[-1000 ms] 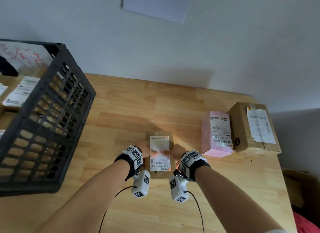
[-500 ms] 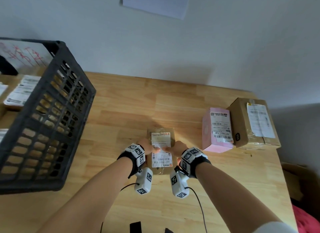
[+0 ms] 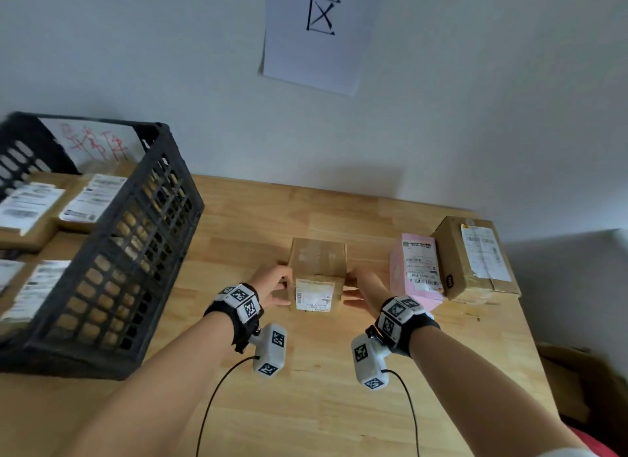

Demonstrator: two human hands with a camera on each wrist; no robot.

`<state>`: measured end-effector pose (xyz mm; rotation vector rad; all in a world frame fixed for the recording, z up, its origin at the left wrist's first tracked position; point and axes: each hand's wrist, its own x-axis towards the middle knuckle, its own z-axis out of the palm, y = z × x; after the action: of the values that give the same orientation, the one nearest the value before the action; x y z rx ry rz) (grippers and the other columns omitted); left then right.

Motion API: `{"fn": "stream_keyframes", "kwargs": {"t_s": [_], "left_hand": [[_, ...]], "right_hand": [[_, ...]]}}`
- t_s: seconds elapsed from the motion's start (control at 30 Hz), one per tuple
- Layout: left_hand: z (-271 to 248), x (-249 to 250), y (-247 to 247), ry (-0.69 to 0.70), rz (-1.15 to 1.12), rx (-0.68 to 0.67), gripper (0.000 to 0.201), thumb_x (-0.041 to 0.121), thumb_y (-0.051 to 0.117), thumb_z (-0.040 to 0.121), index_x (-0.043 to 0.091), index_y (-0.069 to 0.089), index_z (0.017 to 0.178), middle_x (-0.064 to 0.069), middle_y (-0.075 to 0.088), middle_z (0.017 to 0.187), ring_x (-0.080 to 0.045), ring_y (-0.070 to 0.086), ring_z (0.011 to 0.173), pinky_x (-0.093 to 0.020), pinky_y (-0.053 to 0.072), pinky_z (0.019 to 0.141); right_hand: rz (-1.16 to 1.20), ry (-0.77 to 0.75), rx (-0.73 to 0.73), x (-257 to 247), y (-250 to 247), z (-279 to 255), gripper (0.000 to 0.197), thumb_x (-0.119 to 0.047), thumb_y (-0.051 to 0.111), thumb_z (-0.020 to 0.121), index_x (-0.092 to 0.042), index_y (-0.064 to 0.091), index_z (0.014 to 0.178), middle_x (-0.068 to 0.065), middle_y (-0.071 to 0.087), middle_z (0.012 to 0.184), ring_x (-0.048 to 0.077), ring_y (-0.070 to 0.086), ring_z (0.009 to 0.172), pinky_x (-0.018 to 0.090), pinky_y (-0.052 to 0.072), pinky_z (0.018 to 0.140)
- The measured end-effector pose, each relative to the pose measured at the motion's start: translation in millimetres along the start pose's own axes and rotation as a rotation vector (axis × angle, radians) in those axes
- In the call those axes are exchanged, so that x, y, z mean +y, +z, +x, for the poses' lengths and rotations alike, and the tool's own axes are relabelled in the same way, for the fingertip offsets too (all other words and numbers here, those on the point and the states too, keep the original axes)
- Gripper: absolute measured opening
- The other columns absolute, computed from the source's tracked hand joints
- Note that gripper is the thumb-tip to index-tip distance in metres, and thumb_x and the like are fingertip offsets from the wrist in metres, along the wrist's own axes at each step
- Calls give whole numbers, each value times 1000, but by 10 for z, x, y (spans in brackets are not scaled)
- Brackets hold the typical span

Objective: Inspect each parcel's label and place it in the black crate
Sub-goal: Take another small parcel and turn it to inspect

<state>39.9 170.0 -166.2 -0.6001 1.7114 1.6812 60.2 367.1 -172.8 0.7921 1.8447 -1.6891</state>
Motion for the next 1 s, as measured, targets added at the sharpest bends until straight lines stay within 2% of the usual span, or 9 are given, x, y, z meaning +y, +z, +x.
{"fn": "stream_keyframes", "kwargs": {"t_s": [0.13,0.2,0.27,0.33,0.4,0.53,0.63,0.77,1.0], "left_hand": [[-110,18,-52,-30,-83,-28,17,3,44,83,10,39,68,-18,52,100,-36,54,103,-47,50,78],[-140,16,-58,-64,-12,-51,13,18,55,84,8,49,88,-21,55,111,-38,55,107,-51,48,91],[-121,2,-52,-93,100,-46,60,42,65,81,7,44,124,-25,48,130,-40,52,116,-48,45,97],[-123,-9,-23,-112,174,-42,93,59,68,73,10,30,142,-26,41,140,-42,50,119,-45,46,90],[-119,-33,-19,-100,244,-14,101,61,72,67,9,30,143,-25,42,141,-41,55,115,-44,52,85],[-64,-38,-34,-77,333,22,85,42,79,70,1,41,133,-23,51,134,-39,62,104,-47,55,86],[-37,10,-19,-85,366,19,77,38,78,72,1,44,130,-23,50,135,-37,64,102,-44,56,86],[25,85,11,-135,402,8,78,40,74,77,2,40,136,-22,45,140,-36,58,112,-39,54,89],[133,213,2,-193,436,-29,69,36,73,80,4,44,135,-20,53,133,-35,61,106,-36,54,76]], "right_hand": [[15,-32,-22,5,9,-39,51,-44,32,98,-3,58,115,15,65,110,26,59,98,38,47,90],[-72,-54,-41,3,30,-70,58,-56,36,94,-6,59,110,11,67,107,25,61,98,37,48,92],[-185,-61,-48,-10,59,-101,59,-61,40,91,-8,61,110,8,67,103,23,62,96,37,50,93],[-319,-59,-50,-20,95,-108,61,-63,44,88,-8,61,109,6,67,101,22,64,95,36,53,90],[-441,-59,-37,-25,120,-101,64,-63,49,86,-4,62,108,7,68,98,22,66,92,34,56,85],[-587,-67,-12,-32,123,-52,67,-62,57,82,0,65,105,13,72,97,24,70,91,34,59,80],[-635,-56,-51,-69,109,2,67,-61,57,83,1,65,106,14,73,96,26,71,90,38,58,84],[-694,-34,-66,-151,113,83,70,-63,55,83,1,64,108,15,73,96,27,71,90,42,55,88],[-754,-18,-69,-235,88,186,65,-61,55,84,0,65,103,15,72,99,29,69,95,42,53,93]]}}
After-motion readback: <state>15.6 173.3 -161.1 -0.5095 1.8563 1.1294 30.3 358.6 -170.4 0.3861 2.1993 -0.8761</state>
